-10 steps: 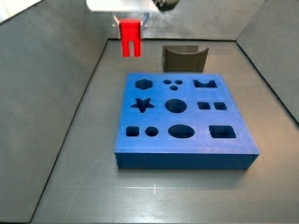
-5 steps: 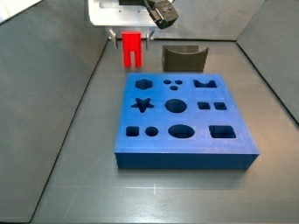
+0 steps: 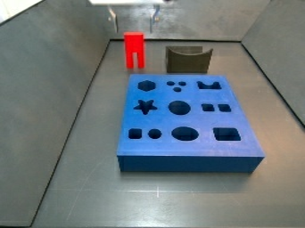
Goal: Pick up the square-circle object. Move up. Rotate the square-circle object. Move to above the board. Insert the square-circle object.
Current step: Rotate the square-circle object.
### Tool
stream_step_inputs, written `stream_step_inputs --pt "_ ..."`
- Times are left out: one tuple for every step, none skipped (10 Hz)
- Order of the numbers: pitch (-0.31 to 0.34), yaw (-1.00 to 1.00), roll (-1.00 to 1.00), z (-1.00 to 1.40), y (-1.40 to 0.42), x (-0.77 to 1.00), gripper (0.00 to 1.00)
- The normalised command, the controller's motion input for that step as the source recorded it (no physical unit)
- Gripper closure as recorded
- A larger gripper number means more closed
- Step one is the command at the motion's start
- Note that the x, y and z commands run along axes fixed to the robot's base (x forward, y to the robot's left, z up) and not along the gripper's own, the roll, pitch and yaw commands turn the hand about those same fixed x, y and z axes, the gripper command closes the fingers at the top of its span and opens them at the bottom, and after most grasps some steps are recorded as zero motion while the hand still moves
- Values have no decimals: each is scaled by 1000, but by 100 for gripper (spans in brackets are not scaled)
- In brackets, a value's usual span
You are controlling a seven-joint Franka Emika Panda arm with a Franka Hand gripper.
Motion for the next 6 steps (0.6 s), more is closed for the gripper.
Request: stream_step_inputs --pt "50 -48 -58 354 12 -14 0" --pt "57 -50 -55 174 14 -10 0" --pt "4 1000 -4 0 0 0 0" --pt "4 1000 -4 -4 -2 6 0" --pt "4 1000 -3 6 -15 11 0" --pt "4 1000 -3 5 -8 10 0"
